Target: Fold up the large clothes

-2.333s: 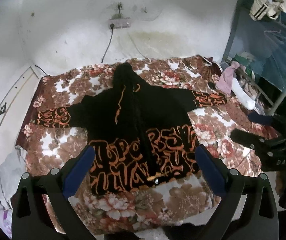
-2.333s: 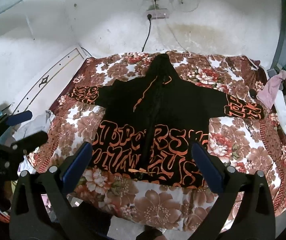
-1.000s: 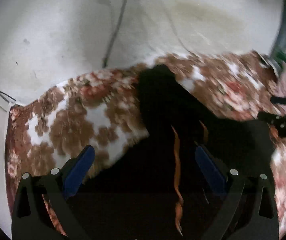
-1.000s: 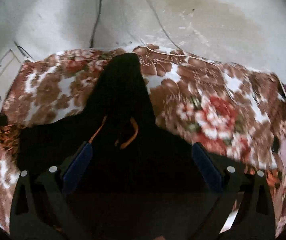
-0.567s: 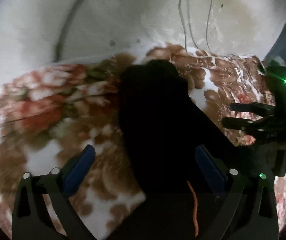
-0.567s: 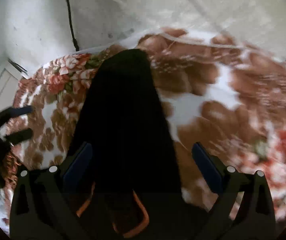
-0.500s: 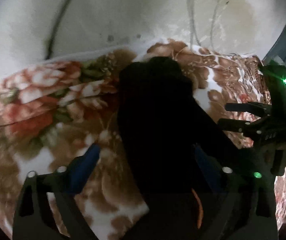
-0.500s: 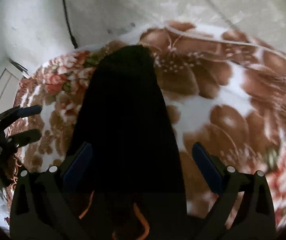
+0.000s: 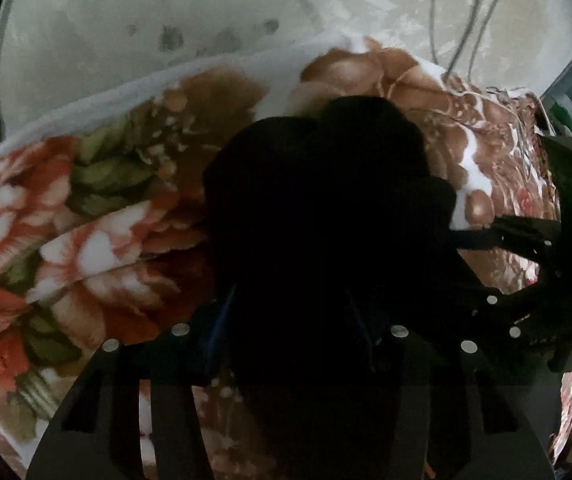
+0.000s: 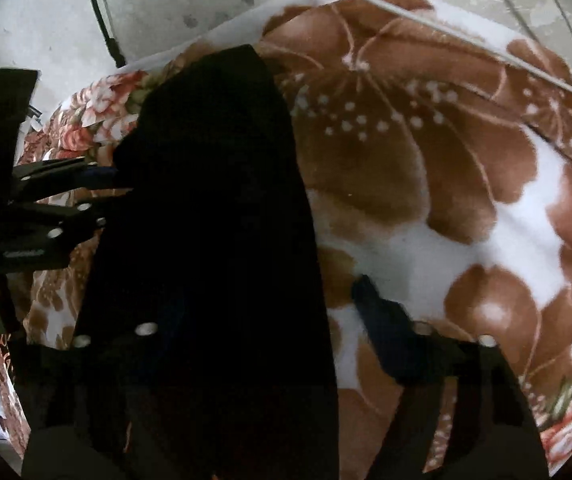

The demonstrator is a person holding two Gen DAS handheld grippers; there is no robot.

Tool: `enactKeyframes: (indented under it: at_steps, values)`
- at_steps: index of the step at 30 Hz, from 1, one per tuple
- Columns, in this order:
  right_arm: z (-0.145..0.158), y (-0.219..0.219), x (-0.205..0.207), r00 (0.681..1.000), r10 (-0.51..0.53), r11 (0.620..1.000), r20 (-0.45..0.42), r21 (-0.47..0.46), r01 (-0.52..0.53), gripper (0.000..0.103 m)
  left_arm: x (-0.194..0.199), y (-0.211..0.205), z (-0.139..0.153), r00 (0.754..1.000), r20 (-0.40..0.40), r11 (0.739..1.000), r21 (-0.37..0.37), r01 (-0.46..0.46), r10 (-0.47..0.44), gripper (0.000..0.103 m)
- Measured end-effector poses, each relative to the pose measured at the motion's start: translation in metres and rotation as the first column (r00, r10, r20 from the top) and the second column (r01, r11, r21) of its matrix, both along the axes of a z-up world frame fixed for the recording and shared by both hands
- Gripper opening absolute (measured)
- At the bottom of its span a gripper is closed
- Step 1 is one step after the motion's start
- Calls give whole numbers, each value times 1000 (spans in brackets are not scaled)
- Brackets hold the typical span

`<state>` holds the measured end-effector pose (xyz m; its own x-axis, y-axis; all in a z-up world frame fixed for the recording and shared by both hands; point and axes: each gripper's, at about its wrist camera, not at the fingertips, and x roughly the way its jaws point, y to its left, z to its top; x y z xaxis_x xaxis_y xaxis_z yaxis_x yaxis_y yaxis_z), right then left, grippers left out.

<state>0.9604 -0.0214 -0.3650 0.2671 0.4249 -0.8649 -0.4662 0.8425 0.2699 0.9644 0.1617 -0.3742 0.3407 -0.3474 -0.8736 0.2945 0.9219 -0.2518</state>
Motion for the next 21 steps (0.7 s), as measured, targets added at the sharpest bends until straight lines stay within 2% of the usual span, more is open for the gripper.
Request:
enactKeyframes:
  at_steps: [1, 2, 3, 4, 6, 10, 15, 18, 21]
  values:
    - [-1, 0, 0, 1000, 1, 1000, -12, 17, -1, 48, 1, 0, -3, 1000, -4, 1000, -2, -1, 1, 42]
    - [-2, -2, 2, 1000, -14, 999, -28, 30, 14, 43, 2, 0, -6, 1000, -10, 1000, 15, -8, 8, 17]
    - [-2, -2, 1, 999, -11, 1000, -30, 28, 12, 39, 2, 1, -8, 1000, -7, 1000, 28, -12, 12, 12]
    - [0, -1, 0, 1000, 0, 1000, -19, 19, 0, 27, -1, 2, -3, 1000, 11, 1000, 8, -10, 10, 11]
    - [7, -4, -4, 1000, 12, 1000, 1, 12, -12, 20, -5, 5, 6, 999, 35, 1000, -12, -1, 1, 10]
    - [35, -4, -25, 995, 42, 999, 87, -32, -39, 18, -22, 5, 40, 996, 85, 999, -28, 42, -40, 10]
    - [82, -10, -64, 973, 31, 999, 229, -44, -22, 18, -60, -1, 95, 976, 205, 997, 14, 71, -73, 10]
    - [103, -11, -97, 946, 40, 998, 321, -65, -20, 18, -92, -14, 125, 950, 292, 993, 70, 91, -108, 10]
    - [122, -17, -135, 916, 39, 999, 399, -47, -21, 18, -140, -20, 153, 905, 399, 986, 133, 105, -150, 10]
